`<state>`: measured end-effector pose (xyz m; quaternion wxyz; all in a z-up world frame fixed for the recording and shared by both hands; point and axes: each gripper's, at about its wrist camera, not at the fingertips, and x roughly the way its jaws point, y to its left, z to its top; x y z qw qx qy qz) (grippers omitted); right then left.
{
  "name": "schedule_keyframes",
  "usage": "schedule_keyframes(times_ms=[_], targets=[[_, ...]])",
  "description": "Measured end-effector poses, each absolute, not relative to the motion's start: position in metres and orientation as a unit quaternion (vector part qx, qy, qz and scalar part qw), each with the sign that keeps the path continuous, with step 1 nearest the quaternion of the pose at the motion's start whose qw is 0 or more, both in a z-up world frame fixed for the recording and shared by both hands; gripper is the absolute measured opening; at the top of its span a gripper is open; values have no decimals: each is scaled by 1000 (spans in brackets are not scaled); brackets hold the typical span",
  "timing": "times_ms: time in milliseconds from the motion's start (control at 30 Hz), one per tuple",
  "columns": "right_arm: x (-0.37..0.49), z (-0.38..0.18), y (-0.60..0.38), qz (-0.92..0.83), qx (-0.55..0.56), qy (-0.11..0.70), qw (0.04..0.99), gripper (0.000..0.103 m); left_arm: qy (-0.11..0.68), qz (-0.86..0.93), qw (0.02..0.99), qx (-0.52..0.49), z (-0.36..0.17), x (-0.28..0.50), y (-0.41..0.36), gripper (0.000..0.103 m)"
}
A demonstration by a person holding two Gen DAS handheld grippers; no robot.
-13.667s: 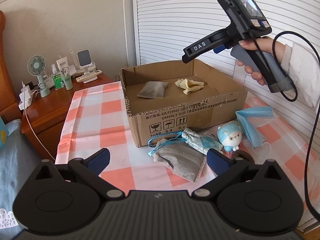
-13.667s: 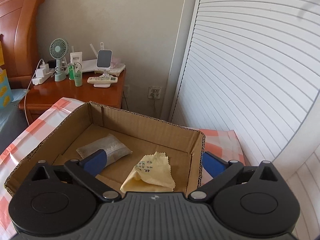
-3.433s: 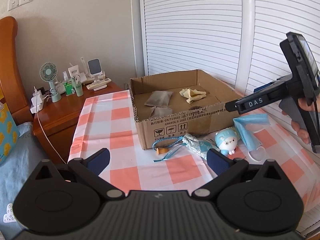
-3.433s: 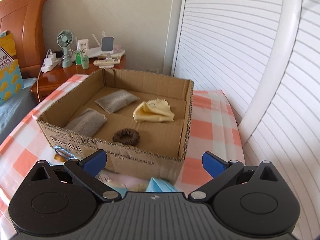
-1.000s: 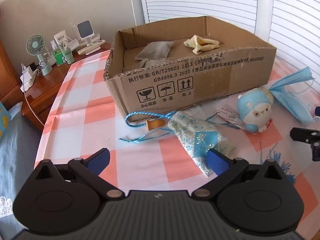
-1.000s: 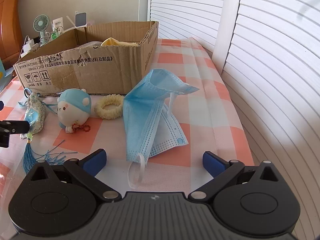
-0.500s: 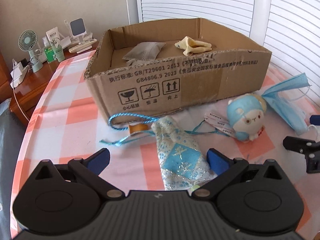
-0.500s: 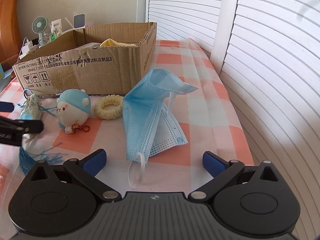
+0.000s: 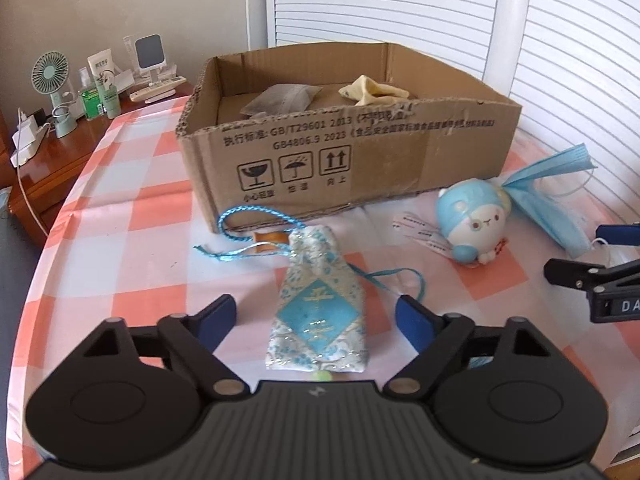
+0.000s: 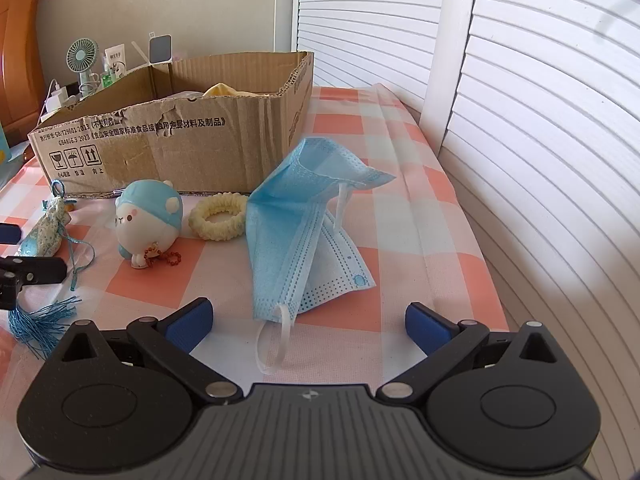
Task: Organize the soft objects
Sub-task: 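Grasp the blue embroidered pouch with the left tool while the right tool grasps the blue face mask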
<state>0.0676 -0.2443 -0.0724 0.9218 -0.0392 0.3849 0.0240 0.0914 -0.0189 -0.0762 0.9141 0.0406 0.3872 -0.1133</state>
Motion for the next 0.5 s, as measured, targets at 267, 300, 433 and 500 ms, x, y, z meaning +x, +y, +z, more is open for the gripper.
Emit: schedule_keyframes(times_ms=[267,300,433,500], targets=[[66,-72,-243,23,-39,382,923,103,380,-135,914,51,-71,89,-25,35],[66,-72,-243,22,-39,382,923,103,380,-135,914,52,-71,88,-24,35],[67,-70,-241,21,-41,388,920,103,385,-129,913,45,-71,82,-15,35],[66,-69,-239,29,-49,395,917,103,386,-124,913,49,-70,79,-10,35]])
